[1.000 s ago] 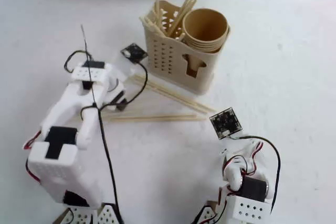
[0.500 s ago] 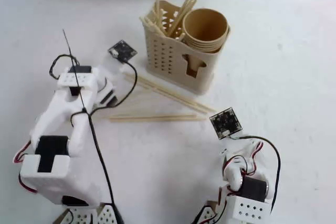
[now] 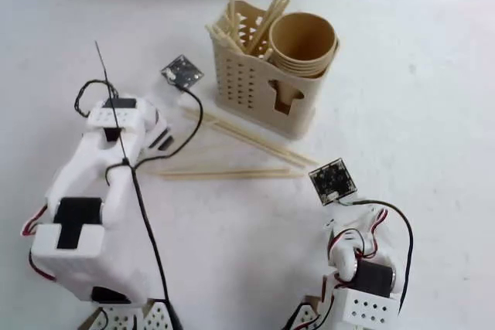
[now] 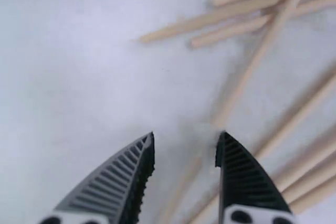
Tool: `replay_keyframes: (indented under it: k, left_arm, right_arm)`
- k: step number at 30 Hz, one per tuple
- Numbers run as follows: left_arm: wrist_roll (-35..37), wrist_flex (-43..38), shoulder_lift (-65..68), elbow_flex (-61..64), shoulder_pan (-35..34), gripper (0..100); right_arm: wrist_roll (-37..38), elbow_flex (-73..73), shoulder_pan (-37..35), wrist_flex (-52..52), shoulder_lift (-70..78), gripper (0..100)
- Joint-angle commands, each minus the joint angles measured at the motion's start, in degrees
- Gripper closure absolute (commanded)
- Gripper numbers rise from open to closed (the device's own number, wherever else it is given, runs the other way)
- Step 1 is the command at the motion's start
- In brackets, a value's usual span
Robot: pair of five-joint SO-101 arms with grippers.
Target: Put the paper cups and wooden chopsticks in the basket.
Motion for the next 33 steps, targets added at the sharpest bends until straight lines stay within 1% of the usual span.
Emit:
replay_keyframes:
  k: [1, 5, 8, 11, 13, 14, 16, 20, 23, 27, 31, 33]
  left_arm:
    - [-2.37, -0.53, 4.18, -4.4, 0.4, 80]
    - [-2.99, 5.89, 6.37, -9.93, 0.48, 80]
    - [-6.07, 8.62, 8.04, -11.78, 0.75, 81]
    - [-8.26, 11.6, 8.92, -13.19, 0.66, 91]
    - [-11.25, 13.89, 9.01, -13.54, 0.66, 97]
    - [-12.92, 15.12, 9.01, -13.54, 0.66, 98]
    - [-14.86, 16.88, 9.01, -13.45, 0.48, 97]
    - [-14.95, 19.16, 7.87, -13.98, -1.54, 98]
    - [-14.95, 22.07, 4.62, -15.65, -4.35, 98]
    - [-14.95, 27.87, -2.86, -18.02, -8.04, 98]
    - [-14.77, 32.0, -11.91, -19.52, -9.1, 98]
    - [-11.25, 32.44, -17.45, -19.52, -8.57, 98]
  right_arm:
    - [0.44, 0.53, -0.31, 0.31, -0.57, 96.4]
    - [0.44, 0.53, -0.31, 0.31, -0.57, 96.4]
    - [0.44, 0.53, -0.31, 0.31, -0.57, 96.4]
    - [0.44, 0.53, -0.31, 0.31, -0.57, 96.4]
    - [0.44, 0.53, -0.31, 0.31, -0.57, 96.4]
    - [0.44, 0.53, -0.31, 0.31, -0.57, 96.4]
    - [0.44, 0.53, -0.31, 0.31, -0.57, 96.4]
    - [0.44, 0.53, -0.31, 0.31, -0.57, 96.4]
    - [0.44, 0.53, -0.31, 0.31, -0.57, 96.4]
    - [0.44, 0.53, -0.31, 0.31, -0.57, 96.4]
    - [0.53, 0.53, -0.31, 0.31, -0.57, 96.4]
    - [0.53, 0.53, -0.31, 0.31, -0.57, 96.4]
